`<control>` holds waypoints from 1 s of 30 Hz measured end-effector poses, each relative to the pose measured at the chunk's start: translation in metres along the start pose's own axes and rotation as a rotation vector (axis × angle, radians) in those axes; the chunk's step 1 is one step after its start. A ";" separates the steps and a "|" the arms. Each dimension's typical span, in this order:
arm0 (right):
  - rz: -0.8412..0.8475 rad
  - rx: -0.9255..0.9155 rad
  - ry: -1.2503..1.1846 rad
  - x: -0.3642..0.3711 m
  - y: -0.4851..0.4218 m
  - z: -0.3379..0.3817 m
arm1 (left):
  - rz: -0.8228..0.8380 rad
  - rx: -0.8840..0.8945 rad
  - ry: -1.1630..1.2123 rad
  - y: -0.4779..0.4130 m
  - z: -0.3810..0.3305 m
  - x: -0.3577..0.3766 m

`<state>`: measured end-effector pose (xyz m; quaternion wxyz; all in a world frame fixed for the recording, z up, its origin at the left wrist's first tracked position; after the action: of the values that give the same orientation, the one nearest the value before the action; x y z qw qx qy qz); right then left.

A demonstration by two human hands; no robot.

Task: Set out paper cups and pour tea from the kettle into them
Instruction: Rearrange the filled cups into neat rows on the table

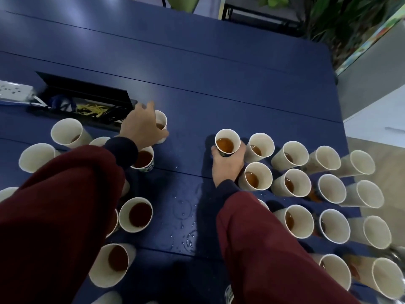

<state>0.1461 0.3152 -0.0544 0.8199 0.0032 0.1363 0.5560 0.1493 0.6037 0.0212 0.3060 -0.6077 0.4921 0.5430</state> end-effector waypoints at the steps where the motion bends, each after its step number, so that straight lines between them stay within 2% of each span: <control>1: -0.014 0.008 0.007 -0.001 -0.001 -0.003 | -0.005 0.007 0.003 -0.002 -0.001 0.001; 5: -0.032 0.012 0.020 0.001 -0.004 -0.009 | -0.032 0.025 -0.009 -0.006 -0.002 0.002; 12: 0.057 0.035 0.049 0.005 0.001 -0.012 | -0.056 0.032 0.021 -0.001 -0.014 -0.004; 18: 0.041 0.096 -0.011 -0.002 0.039 -0.011 | -0.081 0.175 0.040 0.028 -0.050 -0.018; 20: 0.111 0.058 -0.024 -0.002 0.054 -0.006 | -0.049 0.224 0.052 0.044 -0.063 -0.021; 25: 0.402 -0.190 0.086 0.019 0.092 0.024 | 0.053 0.362 -0.001 0.084 -0.097 -0.018; 30: 0.384 -0.245 0.059 0.010 0.102 0.029 | 0.127 0.413 -0.001 0.107 -0.107 -0.011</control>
<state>0.0637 0.3677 -0.0130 0.6889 -0.0868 0.0885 0.7142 0.0886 0.4744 0.0736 0.3892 -0.4996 0.6302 0.4491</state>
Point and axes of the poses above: each hand's wrist, its own y-axis away from the middle knuckle, its own x-axis out of the palm, z = x × y, the point moved 10 cm from there along -y, towards the middle knuckle, and after that the axes turned 7 degrees about -y, right-handed, at the moved point
